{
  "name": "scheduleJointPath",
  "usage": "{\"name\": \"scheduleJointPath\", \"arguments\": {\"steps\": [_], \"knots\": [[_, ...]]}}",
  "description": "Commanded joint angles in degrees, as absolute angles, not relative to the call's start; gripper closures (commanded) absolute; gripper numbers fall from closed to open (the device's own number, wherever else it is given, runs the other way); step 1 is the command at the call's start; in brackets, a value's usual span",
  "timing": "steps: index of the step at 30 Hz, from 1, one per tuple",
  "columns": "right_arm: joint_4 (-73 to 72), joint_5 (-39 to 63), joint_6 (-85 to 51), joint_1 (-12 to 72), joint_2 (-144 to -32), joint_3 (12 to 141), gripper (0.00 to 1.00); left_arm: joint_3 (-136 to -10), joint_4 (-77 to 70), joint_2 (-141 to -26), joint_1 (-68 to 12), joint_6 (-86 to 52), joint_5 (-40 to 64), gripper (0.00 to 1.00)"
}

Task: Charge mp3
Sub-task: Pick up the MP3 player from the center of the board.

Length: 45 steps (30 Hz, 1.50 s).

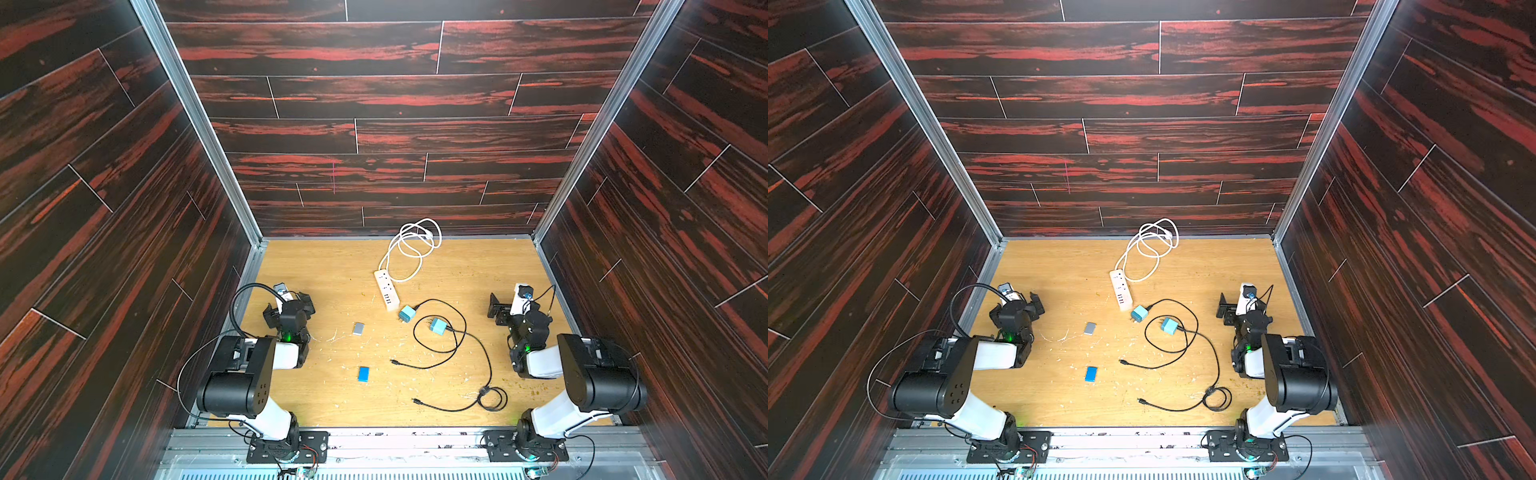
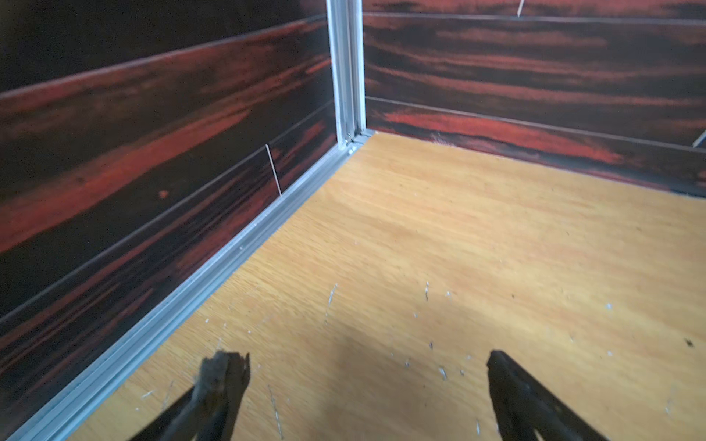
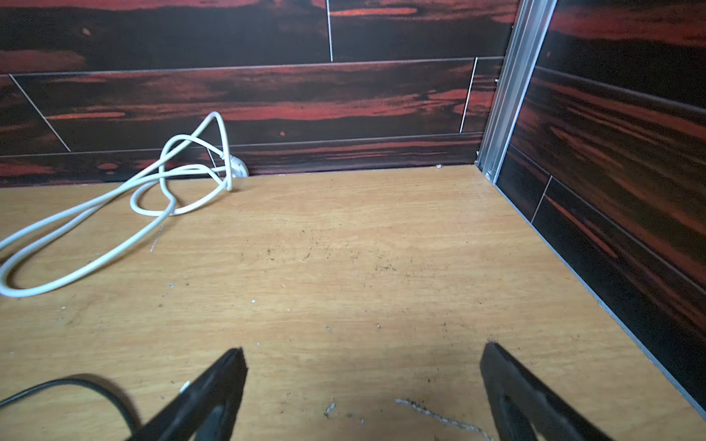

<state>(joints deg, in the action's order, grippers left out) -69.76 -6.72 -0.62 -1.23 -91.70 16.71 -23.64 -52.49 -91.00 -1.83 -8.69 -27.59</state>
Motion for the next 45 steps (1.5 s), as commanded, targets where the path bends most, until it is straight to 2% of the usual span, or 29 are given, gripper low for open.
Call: {"name": "scheduleJointPath", "arguments": {"steps": [1, 17, 20, 23, 26, 29, 32, 34, 35, 37, 40, 43, 45], "knots": [[-68.6, -7.5, -1.5, -1.7, -89.6, 16.1, 0.02, -22.9, -50.3, -88.5, -1.3, -7.2, -26.1, 0.00], [-69.3, -7.4, -1.2, -1.7, -89.6, 15.8, 0.02, -22.9, -50.2, -88.5, -1.1, -7.4, -25.7, 0.00], [-70.7, -9.8, -0.4, -0.4, -85.8, 13.6, 0.02, -23.0, -49.1, -87.4, -1.0, -9.0, -29.2, 0.00], [-52.9, -13.0, 0.2, 1.5, -76.0, 18.8, 0.02, -23.6, -47.2, -86.7, -1.1, -9.1, -29.3, 0.00], [-42.7, -9.5, -4.5, 2.0, -70.6, 22.9, 0.02, -22.0, -49.1, -85.7, -1.1, -8.7, -28.7, 0.00], [-42.2, -6.4, -6.8, 3.2, -68.9, 22.9, 0.02, -20.1, -52.0, -85.3, -1.1, -8.0, -27.4, 0.00], [-43.0, 3.7, -8.7, 3.5, -67.1, 22.9, 0.02, -19.1, -53.6, -84.9, -1.1, -8.0, -27.2, 0.00], [-42.3, 4.6, -13.5, 3.5, -65.9, 23.9, 0.02, -19.0, -54.9, -83.6, -1.2, -6.4, -28.4, 0.00], [-40.7, 4.7, -16.8, 3.5, -65.6, 25.0, 0.02, -20.2, -52.8, -82.1, -1.4, -6.2, -29.5, 0.00], [-38.1, 6.5, -21.7, 3.4, -65.8, 27.3, 0.02, -24.0, -39.0, -77.4, -1.4, -7.9, -29.3, 0.00], [-40.3, 14.3, -27.9, 2.7, -67.8, 28.3, 0.02, -23.1, -38.3, -70.7, -3.2, -10.0, -33.5, 0.00], [-41.0, 18.3, -46.4, -3.0, -68.9, 26.8, 0.02, -24.5, -31.0, -63.9, -4.0, -21.9, -38.0, 0.00], [-56.1, 30.6, -55.5, -8.1, -73.8, 24.4, 0.02, -27.4, -21.4, -62.1, -3.9, -28.7, -38.0, 0.00]]}}
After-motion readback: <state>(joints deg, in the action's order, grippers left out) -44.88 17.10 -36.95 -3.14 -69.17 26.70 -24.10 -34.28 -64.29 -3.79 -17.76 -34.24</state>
